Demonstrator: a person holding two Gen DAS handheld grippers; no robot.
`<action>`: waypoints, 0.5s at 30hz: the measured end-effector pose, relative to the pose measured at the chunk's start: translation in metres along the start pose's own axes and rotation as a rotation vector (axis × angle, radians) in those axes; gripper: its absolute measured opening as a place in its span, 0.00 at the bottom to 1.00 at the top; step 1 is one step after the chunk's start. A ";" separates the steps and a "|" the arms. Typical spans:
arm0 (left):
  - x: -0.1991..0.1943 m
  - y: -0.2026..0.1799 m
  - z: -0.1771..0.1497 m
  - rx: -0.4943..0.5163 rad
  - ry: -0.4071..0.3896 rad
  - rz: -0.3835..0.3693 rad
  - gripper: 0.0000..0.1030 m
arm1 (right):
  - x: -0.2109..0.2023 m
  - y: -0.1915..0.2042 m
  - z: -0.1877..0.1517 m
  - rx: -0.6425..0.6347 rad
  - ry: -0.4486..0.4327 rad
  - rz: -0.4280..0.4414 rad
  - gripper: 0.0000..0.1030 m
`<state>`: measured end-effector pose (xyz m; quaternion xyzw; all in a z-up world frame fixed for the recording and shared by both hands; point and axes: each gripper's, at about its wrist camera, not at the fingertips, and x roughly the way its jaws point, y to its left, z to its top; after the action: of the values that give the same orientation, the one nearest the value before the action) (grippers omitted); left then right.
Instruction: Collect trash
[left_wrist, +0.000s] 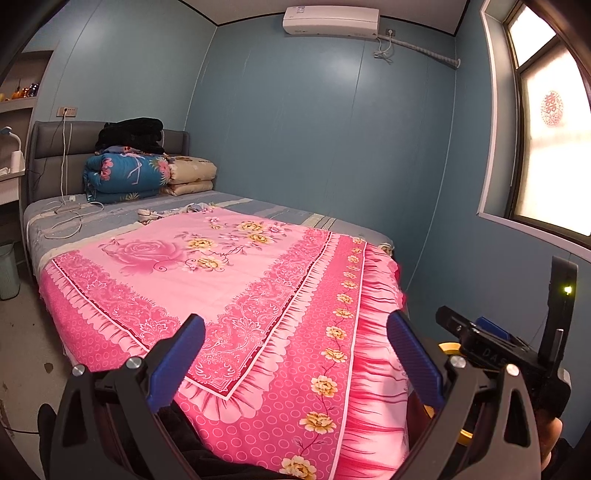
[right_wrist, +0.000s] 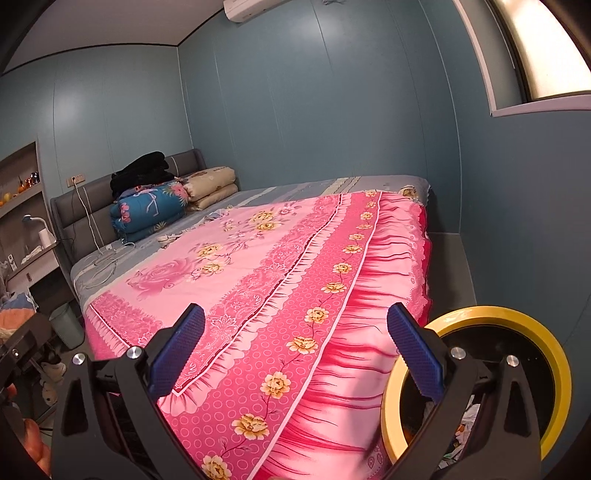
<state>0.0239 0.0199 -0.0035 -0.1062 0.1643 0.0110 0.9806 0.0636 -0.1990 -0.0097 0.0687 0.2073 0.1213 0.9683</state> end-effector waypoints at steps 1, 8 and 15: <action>0.000 -0.001 0.000 0.003 0.000 0.000 0.92 | 0.001 -0.001 0.000 0.001 0.006 -0.001 0.92; 0.001 -0.001 0.000 0.005 0.001 0.000 0.92 | 0.003 -0.002 -0.002 0.003 0.016 -0.004 0.92; 0.000 -0.002 0.000 0.007 0.000 0.001 0.92 | 0.004 -0.002 -0.003 0.002 0.017 -0.007 0.92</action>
<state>0.0239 0.0185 -0.0028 -0.1025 0.1643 0.0108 0.9810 0.0661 -0.1995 -0.0139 0.0679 0.2159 0.1185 0.9668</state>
